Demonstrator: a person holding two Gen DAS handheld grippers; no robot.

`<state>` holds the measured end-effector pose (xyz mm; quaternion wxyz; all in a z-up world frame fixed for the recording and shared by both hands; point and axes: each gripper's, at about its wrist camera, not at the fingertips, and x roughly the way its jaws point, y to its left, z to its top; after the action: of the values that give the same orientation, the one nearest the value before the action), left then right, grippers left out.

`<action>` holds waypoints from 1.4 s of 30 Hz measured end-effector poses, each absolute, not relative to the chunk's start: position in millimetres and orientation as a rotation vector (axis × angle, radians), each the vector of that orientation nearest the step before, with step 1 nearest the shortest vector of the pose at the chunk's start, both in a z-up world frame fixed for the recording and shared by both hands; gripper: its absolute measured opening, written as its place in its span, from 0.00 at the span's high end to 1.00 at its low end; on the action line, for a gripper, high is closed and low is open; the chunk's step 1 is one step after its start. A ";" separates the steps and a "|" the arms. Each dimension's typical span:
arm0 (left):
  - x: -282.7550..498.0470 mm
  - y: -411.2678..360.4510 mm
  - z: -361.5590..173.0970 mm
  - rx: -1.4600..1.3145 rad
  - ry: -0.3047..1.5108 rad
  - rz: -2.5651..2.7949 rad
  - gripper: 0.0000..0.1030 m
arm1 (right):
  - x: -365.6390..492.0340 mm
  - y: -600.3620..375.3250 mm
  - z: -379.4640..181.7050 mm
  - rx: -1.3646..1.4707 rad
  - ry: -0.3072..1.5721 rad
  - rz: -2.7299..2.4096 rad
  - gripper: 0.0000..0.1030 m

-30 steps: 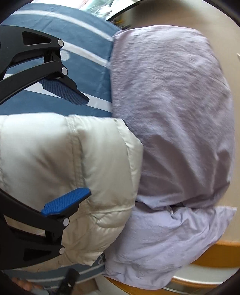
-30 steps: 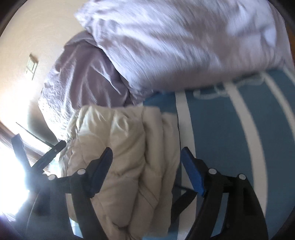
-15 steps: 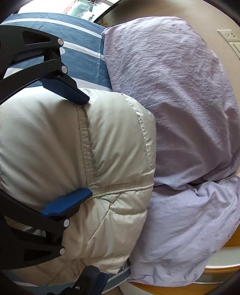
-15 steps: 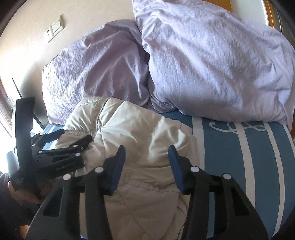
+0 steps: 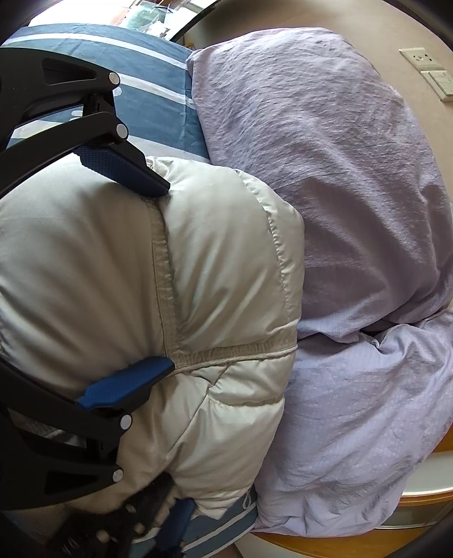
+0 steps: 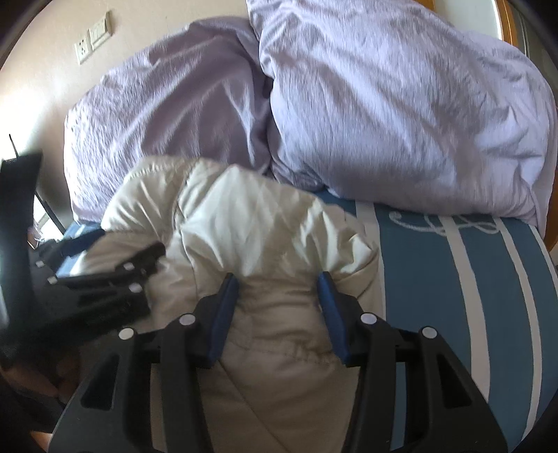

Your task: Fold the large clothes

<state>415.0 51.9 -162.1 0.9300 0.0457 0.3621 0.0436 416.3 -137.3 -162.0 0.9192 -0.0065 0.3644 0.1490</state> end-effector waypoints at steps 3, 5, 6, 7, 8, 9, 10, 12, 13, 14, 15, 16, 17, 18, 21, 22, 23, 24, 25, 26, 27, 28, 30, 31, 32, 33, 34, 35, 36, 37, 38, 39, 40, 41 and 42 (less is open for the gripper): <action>415.2 49.6 -163.8 0.108 0.733 0.089 0.10 | 414.4 -137.1 -173.0 -0.026 0.739 0.304 0.53; 415.2 48.7 -164.3 0.113 0.728 0.092 0.10 | 414.7 -138.7 -179.7 -0.014 0.737 0.305 0.53; 415.1 48.2 -164.5 0.117 0.725 0.096 0.10 | 414.9 -139.0 -182.1 -0.011 0.738 0.305 0.53; 415.0 47.9 -164.5 0.120 0.722 0.099 0.10 | 414.8 -138.5 -183.9 -0.012 0.738 0.304 0.53; 414.8 47.7 -164.5 0.122 0.720 0.102 0.09 | 414.8 -138.2 -184.6 -0.014 0.738 0.303 0.53; 414.8 47.8 -164.5 0.123 0.718 0.103 0.09 | 415.1 -138.1 -185.7 -0.015 0.739 0.303 0.53; 414.5 47.7 -164.0 0.124 0.716 0.106 0.09 | 415.5 -138.5 -186.4 -0.011 0.742 0.302 0.53; 412.9 46.8 -162.0 0.131 0.709 0.111 0.09 | 415.9 -139.4 -185.3 -0.006 0.747 0.299 0.53; 411.3 46.8 -160.5 0.134 0.704 0.117 0.08 | 415.4 -139.2 -184.6 -0.007 0.751 0.297 0.53; 409.4 46.9 -159.0 0.135 0.700 0.118 0.07 | 414.0 -139.4 -182.3 -0.008 0.757 0.294 0.51; 406.0 47.0 -156.8 0.134 0.697 0.123 0.06 | 413.2 -139.7 -180.8 -0.009 0.759 0.293 0.51; 402.8 48.1 -155.0 0.126 0.695 0.128 0.03 | 410.2 -140.6 -177.9 -0.012 0.761 0.288 0.50; 398.7 49.4 -153.2 0.113 0.691 0.130 0.01 | 407.3 -141.4 -176.1 -0.014 0.760 0.284 0.46; 395.2 50.7 -151.8 0.104 0.690 0.127 0.01 | 403.7 -142.9 -173.8 -0.015 0.758 0.279 0.45; 382.0 52.8 -146.9 0.092 0.683 0.119 0.01 | 391.1 -149.0 -166.3 -0.013 0.744 0.269 0.37; 376.5 52.8 -144.9 0.092 0.678 0.116 0.01 | 387.3 -150.3 -164.2 -0.013 0.742 0.264 0.33; 372.8 52.4 -143.4 0.093 0.675 0.113 0.01 | 380.3 -152.5 -161.1 -0.008 0.741 0.260 0.30; 366.0 52.2 -141.3 0.093 0.671 0.107 0.01 | 376.4 -153.8 -159.4 -0.003 0.740 0.259 0.29; 360.9 52.0 -140.1 0.091 0.671 0.102 0.01 | 371.5 -155.5 -157.4 0.002 0.738 0.258 0.26; 356.7 52.1 -138.7 0.087 0.671 0.097 0.01 | 364.5 -157.3 -154.5 0.004 0.735 0.254 0.22; 349.7 52.2 -137.0 0.081 0.671 0.091 0.01 | 359.4 -158.5 -152.7 0.005 0.734 0.252 0.20; 344.1 52.2 -135.7 0.075 0.672 0.088 0.01 | 351.5 -159.5 -149.7 0.005 0.732 0.251 0.17; 332.0 53.8 -133.2 0.062 0.678 0.081 0.01 | 338.4 -160.7 -145.0 0.007 0.733 0.250 0.12; 326.4 54.6 -132.0 0.055 0.680 0.078 0.01 | 331.2 -161.6 -142.2 0.008 0.733 0.250 0.08; 320.8 55.8 -130.3 0.048 0.681 0.075 0.01 | 326.0 -162.5 -139.5 0.010 0.732 0.249 0.05; 312.1 57.6 -127.9 0.037 0.682 0.071 0.01 | 319.3 -163.7 -136.9 0.010 0.731 0.248 0.04; 304.7 59.2 -126.1 0.028 0.681 0.068 0.01 | 309.4 -165.0 -133.1 0.007 0.731 0.243 0.02; 295.1 61.8 -123.3 0.014 0.683 0.066 0.01 | 303.3 -165.7 -130.8 0.003 0.732 0.241 0.02; 289.5 64.9 -121.9 0.004 0.685 0.063 0.01 | 295.5 -166.4 -128.6 0.000 0.732 0.238 0.02; 281.8 67.4 -120.2 -0.008 0.688 0.061 0.01 | 285.3 -167.3 -125.0 -0.007 0.732 0.234 0.02; 274.6 69.4 -118.5 -0.019 0.691 0.060 0.01 | 278.3 -167.1 -122.4 -0.013 0.731 0.229 0.02; 265.2 72.3 -116.3 -0.032 0.697 0.058 0.01 | 270.3 -167.3 -119.9 -0.023 0.733 0.223 0.02; 258.6 74.5 -114.8 -0.042 0.699 0.057 0.01 | 262.0 -167.5 -117.7 -0.032 0.740 0.218 0.02; 251.6 76.6 -113.3 -0.054 0.701 0.055 0.01 | 256.5 -167.7 -116.5 -0.038 0.750 0.216 0.02; 242.6 79.4 -111.7 -0.067 0.704 0.055 0.01 | 249.5 -166.7 -115.6 -0.045 0.764 0.215 0.02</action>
<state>242.6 79.4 -111.7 0.9378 -0.0330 0.3445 0.0268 249.5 -166.7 -115.6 0.9220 -0.0218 0.3721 0.1045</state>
